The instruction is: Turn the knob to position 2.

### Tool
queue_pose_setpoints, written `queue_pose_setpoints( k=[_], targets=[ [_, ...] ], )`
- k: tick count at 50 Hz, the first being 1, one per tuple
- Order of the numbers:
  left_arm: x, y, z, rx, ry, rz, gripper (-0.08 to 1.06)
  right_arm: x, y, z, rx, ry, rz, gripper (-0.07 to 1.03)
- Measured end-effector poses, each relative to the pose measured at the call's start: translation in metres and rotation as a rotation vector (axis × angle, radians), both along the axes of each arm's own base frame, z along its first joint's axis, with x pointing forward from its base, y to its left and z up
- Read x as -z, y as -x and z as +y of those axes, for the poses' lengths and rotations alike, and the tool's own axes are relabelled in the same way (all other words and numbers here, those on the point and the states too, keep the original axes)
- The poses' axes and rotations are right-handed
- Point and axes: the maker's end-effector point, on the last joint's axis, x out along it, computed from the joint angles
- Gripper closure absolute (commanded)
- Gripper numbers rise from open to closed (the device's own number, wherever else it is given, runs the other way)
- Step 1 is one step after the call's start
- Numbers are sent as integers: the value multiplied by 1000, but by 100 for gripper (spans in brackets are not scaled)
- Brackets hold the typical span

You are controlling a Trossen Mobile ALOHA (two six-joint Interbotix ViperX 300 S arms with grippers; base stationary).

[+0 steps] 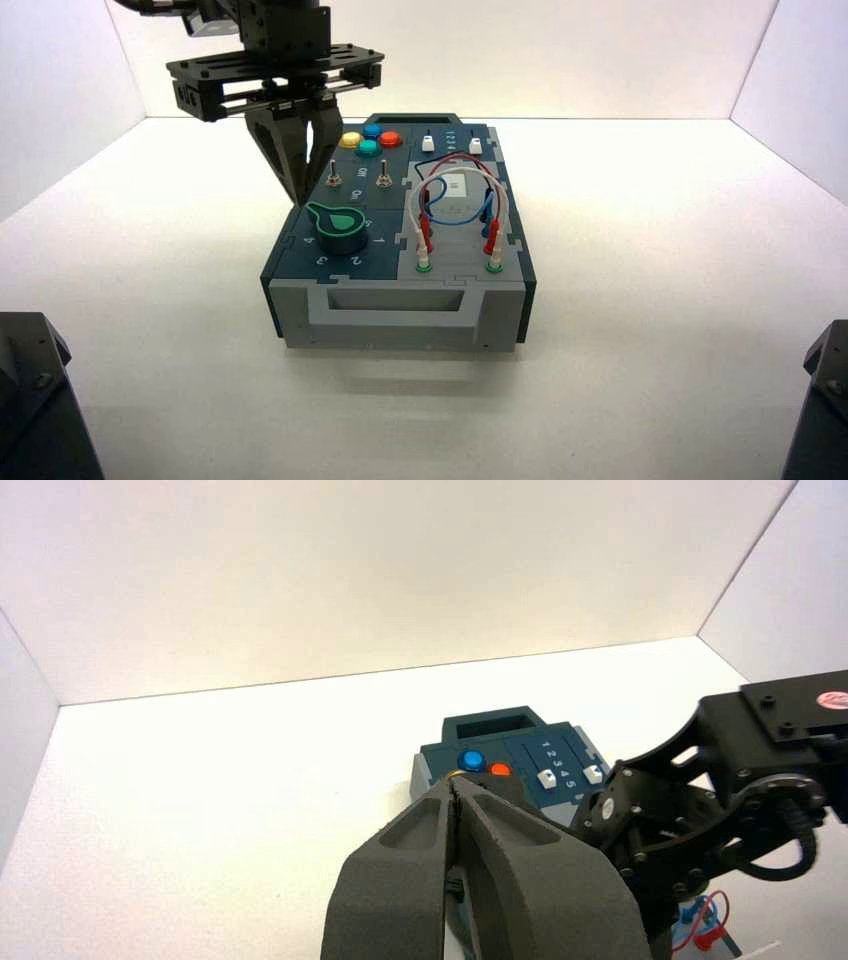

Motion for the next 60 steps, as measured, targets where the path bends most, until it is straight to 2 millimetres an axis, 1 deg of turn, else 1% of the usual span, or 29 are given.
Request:
queue_pose_setpoints(
  k=[24,39,51,60],
  targets=[
    [0,0,0,0,0,0,101,8,-3,5,-1,20,12,98],
    [0,0,0,1,-1,-1,101,16,-7,1,11,40,23,98],
    [0,0,0,1,0,0,101,15,-11,-1,21,38,23,98],
    [0,0,0,0,0,0,101,20,-12,-2,26,47,28,98]
  ],
)
